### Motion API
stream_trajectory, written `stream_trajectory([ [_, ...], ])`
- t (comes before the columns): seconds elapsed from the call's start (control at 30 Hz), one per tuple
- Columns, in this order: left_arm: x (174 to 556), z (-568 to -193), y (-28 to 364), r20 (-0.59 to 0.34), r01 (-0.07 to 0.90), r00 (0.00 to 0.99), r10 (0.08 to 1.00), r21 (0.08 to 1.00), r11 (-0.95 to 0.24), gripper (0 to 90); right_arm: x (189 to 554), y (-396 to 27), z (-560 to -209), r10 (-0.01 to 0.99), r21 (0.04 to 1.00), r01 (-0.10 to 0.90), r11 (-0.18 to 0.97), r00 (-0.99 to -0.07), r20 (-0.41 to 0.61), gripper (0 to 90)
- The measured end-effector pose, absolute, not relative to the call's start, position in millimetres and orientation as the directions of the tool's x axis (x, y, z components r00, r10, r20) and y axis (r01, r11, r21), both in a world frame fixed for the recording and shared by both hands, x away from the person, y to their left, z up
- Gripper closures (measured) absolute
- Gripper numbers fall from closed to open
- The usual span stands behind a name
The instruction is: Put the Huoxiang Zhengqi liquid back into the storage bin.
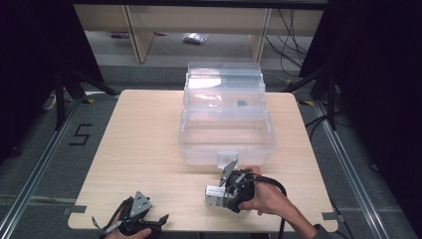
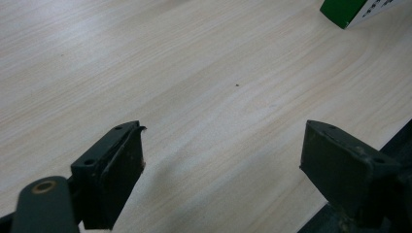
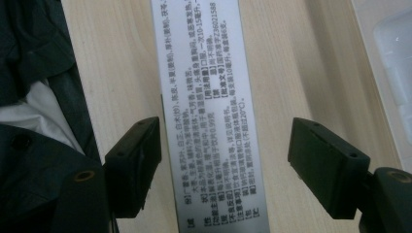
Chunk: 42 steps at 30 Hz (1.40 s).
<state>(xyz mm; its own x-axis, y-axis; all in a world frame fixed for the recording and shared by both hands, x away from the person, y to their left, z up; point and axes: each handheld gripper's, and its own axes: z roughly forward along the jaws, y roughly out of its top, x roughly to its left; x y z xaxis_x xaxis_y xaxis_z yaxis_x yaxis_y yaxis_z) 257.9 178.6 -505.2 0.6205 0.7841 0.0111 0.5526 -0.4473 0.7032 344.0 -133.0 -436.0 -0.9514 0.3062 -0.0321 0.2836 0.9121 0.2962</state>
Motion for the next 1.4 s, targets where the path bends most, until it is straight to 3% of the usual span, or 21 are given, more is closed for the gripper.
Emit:
stream_trajectory([
  [0.67, 258, -506, 178, 0.010, 0.553, 0.619, 0.786, 0.705, -0.444, 15.0, 348, -131, -444, 0.296, 0.234, 0.278, 0.932, -0.954, -0.047, 38.9],
  [0.73, 258, -505, 178, 0.023, 0.551, 0.617, 0.786, 0.701, -0.453, 15.0, 352, -131, -446, 0.242, 0.251, 0.222, 0.942, -0.969, -0.051, 40.9],
  [0.87, 258, -505, 179, 0.014, 0.552, 0.621, 0.783, 0.701, -0.450, 15.0, 349, -130, -446, 0.282, 0.221, 0.266, 0.938, -0.958, -0.045, 43.9],
  [1.27, 258, -507, 177, 0.024, 0.549, 0.602, 0.798, 0.713, -0.436, 15.0, 352, -127, -447, 0.213, 0.203, 0.207, 0.957, -0.977, -0.010, 63.3],
  [1.4, 258, -505, 179, 0.009, 0.555, 0.617, 0.787, 0.704, -0.443, 15.0, 353, -128, -443, 0.229, 0.192, 0.222, 0.956, -0.973, -0.017, 64.4],
])
